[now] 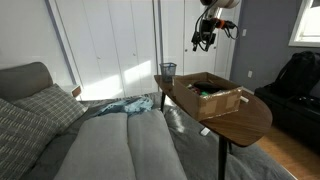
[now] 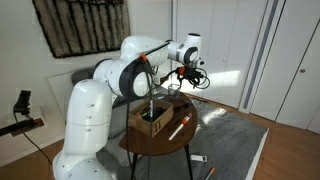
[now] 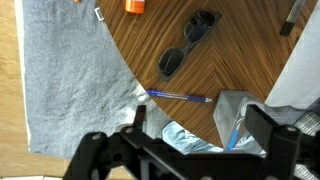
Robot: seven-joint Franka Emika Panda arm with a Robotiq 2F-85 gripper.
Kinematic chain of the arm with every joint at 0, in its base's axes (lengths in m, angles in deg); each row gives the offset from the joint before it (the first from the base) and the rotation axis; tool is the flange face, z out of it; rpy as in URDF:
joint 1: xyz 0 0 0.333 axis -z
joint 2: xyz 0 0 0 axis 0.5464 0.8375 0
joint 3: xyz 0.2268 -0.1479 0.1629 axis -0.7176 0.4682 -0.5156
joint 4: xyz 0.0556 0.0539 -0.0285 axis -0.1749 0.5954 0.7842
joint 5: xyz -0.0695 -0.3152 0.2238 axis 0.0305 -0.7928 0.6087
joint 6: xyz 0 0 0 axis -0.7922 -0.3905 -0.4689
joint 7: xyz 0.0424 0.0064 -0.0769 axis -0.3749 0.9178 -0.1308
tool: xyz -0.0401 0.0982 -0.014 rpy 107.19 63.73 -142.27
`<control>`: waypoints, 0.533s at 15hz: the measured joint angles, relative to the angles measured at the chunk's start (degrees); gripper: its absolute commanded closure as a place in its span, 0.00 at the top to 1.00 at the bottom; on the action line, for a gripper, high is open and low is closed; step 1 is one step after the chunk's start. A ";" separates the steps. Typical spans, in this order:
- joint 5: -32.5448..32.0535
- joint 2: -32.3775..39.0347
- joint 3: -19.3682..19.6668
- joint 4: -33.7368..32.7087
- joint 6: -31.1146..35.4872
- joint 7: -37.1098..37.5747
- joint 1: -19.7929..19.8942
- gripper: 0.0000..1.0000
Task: Pour the contents in the basket into the brown box
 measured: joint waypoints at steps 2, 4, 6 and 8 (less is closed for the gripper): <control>0.00 0.00 0.00 0.00 0.00 0.00 0.00 1.00; 0.00 0.00 0.00 0.00 -0.01 -0.01 0.00 1.00; 0.00 0.08 0.00 0.00 0.70 0.07 0.00 1.00; 0.33 1.00 -0.51 -0.14 4.05 -0.14 0.09 1.00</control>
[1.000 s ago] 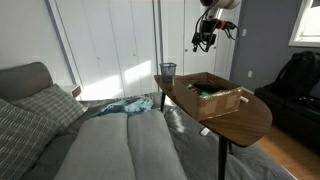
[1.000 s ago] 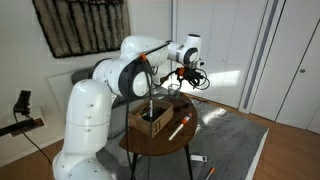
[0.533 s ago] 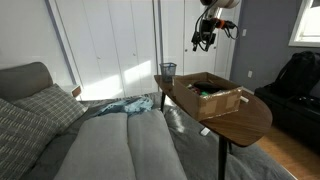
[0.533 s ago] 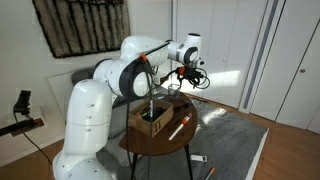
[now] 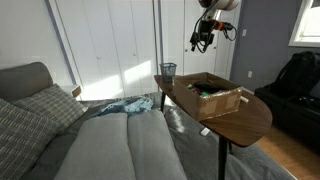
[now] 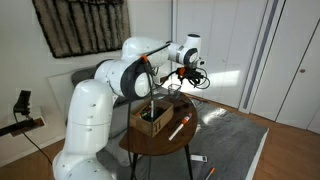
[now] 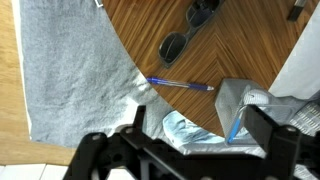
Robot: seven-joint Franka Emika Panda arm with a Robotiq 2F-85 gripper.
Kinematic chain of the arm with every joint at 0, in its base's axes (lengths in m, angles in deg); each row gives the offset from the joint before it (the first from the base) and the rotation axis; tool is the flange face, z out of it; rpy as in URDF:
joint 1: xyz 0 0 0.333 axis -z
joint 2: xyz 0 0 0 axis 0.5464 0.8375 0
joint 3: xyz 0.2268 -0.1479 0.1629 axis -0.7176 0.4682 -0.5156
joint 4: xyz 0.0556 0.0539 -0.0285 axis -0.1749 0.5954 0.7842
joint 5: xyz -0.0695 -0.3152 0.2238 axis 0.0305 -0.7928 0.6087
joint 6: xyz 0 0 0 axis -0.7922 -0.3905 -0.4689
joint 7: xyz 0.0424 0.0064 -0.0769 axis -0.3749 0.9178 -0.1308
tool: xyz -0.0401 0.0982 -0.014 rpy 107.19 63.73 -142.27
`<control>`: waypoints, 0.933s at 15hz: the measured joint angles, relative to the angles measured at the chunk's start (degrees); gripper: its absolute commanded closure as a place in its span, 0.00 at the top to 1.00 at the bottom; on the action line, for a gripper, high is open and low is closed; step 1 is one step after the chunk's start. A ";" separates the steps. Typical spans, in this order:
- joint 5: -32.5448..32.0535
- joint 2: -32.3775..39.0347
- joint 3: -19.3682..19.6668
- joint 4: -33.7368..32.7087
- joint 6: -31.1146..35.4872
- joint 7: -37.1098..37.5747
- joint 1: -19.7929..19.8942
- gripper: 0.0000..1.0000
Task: Pour the contents in the basket into the brown box
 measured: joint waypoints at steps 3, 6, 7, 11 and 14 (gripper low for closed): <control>0.93 4.26 -1.66 -2.78 4.01 -0.47 0.08 1.00; 2.49 10.51 -3.99 -8.63 4.33 -1.97 0.35 1.00; 2.75 12.64 -4.80 -10.97 4.17 -2.35 0.41 1.00; 2.97 20.23 -7.16 -19.98 2.78 -2.46 0.49 0.91; 2.97 24.22 -8.31 -25.69 0.84 -2.42 0.44 0.68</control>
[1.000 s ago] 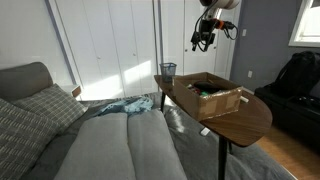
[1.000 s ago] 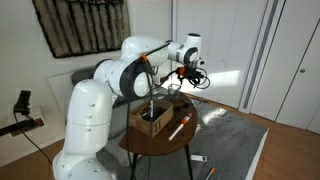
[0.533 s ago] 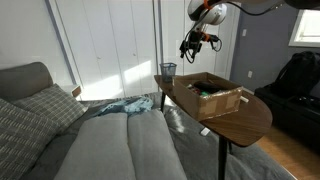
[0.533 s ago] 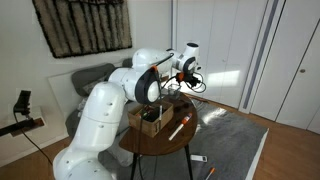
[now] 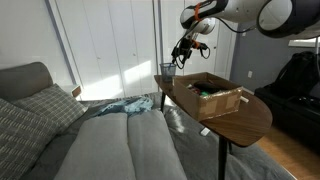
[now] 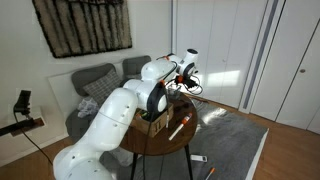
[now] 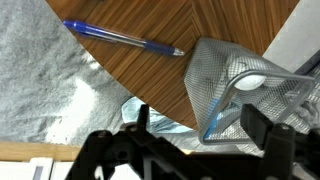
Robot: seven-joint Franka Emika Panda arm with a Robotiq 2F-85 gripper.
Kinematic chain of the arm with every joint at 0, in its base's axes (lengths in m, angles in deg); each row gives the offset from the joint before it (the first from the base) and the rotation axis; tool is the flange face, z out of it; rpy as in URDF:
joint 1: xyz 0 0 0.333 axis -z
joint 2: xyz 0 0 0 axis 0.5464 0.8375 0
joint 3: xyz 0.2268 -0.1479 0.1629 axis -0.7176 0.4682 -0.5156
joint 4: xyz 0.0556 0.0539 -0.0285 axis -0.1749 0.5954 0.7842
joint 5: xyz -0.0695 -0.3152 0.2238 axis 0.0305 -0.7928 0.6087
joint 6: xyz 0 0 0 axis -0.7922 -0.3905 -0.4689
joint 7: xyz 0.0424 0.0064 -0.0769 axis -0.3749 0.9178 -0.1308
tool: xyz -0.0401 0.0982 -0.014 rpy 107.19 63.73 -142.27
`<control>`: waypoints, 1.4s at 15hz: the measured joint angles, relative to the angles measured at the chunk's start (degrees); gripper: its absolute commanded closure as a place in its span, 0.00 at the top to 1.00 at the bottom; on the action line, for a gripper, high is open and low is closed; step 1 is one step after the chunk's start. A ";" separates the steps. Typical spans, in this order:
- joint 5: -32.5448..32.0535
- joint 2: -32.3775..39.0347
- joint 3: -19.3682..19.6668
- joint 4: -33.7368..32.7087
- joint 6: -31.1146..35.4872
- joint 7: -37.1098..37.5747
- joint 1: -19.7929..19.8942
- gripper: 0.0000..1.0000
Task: Pour the contents in the basket into the brown box
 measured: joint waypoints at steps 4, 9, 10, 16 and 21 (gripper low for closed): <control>-0.06 2.99 -0.28 -5.36 -4.82 0.57 -0.54 0.41; -0.27 4.33 -0.04 -9.21 -11.79 1.85 -0.69 0.06; -0.27 4.60 0.03 -9.86 -12.81 2.11 -0.68 0.01; -0.28 6.17 0.18 -12.69 -14.14 2.36 -0.54 0.02; -0.06 6.19 -1.92 -16.03 -13.13 -3.54 -0.69 0.02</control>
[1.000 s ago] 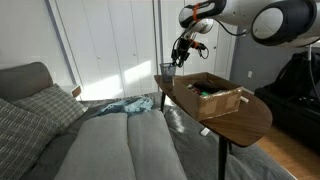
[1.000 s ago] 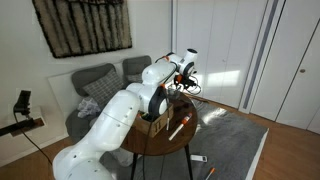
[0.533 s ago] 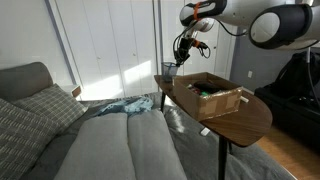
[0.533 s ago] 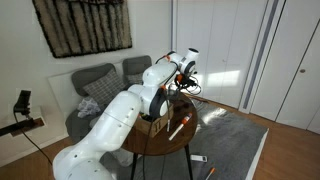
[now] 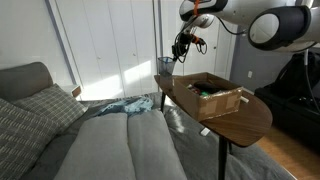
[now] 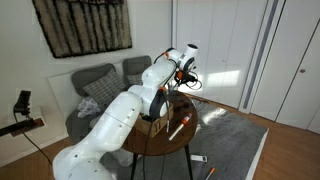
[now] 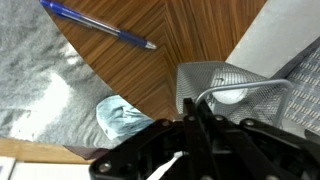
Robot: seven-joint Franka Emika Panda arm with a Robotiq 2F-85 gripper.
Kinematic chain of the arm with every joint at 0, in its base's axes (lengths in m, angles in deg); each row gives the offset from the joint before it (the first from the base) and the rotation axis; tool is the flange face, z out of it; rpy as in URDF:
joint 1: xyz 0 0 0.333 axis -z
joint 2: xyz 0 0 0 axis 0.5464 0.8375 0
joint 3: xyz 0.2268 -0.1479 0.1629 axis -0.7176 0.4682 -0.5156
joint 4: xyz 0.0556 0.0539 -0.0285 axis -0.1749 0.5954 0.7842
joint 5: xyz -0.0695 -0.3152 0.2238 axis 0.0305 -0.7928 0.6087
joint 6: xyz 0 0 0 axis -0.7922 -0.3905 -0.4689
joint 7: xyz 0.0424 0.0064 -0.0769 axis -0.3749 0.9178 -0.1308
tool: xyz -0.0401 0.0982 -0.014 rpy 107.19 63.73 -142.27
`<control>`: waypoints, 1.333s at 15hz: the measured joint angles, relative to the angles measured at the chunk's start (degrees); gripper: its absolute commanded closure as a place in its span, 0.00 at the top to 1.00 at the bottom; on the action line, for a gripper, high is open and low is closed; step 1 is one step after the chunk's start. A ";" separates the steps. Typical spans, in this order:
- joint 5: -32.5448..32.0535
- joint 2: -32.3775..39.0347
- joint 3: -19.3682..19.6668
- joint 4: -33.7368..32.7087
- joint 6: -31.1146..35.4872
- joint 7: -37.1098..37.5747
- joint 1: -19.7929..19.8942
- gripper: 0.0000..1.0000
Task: Pour the contents in the basket into the brown box
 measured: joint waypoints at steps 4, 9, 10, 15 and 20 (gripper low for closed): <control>-0.76 -5.02 -1.67 -1.99 -13.15 -6.04 -0.80 0.02; -10.55 -14.51 1.09 -2.69 -29.65 -6.19 -2.82 0.02; -12.95 -16.21 1.86 -2.72 -31.59 -6.25 -3.36 0.02; -23.49 -20.33 4.78 -2.46 -39.23 -6.26 -7.13 0.07; -23.45 -19.68 4.74 -2.44 -39.19 -6.24 -6.82 0.07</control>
